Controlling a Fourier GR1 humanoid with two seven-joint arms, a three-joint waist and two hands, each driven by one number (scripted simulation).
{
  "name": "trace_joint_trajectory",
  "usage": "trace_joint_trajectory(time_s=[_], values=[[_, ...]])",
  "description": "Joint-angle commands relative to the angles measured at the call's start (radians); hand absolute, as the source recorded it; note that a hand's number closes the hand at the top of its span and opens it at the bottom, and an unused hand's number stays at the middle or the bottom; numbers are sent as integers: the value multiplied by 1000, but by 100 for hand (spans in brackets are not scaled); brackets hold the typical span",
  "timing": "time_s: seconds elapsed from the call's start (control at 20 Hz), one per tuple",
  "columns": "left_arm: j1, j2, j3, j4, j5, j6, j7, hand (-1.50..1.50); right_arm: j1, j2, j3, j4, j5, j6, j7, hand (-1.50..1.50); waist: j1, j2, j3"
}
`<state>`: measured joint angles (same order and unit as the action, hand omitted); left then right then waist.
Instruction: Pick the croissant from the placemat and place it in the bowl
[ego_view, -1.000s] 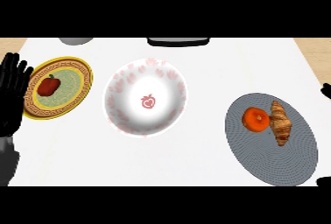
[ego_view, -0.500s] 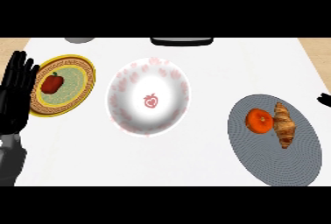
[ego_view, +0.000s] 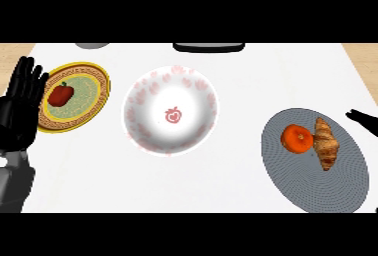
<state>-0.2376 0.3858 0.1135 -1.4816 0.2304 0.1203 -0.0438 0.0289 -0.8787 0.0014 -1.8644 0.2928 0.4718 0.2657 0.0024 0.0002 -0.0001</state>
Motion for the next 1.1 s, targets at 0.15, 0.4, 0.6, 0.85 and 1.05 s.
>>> trace_joint_trajectory(time_s=[0.15,0.4,0.6,0.85,1.05], values=[[43,-2,50,-1,17,-71,-28,0,-75,116,16,172,117,20,-64,-150,3,0,0],[18,-31,40,-34,-32,-36,18,0,-54,144,-18,262,218,9,-183,-150,-2,0,0],[-22,-21,57,21,-37,-68,21,0,-92,238,37,332,319,-55,-198,-150,-2,0,0],[-18,-34,73,15,-56,-61,15,0,-115,199,-32,437,340,-57,-381,-150,-3,0,0],[-33,-61,56,-34,-71,-41,64,0,-165,261,-27,482,367,-61,-392,-150,-3,0,0]])
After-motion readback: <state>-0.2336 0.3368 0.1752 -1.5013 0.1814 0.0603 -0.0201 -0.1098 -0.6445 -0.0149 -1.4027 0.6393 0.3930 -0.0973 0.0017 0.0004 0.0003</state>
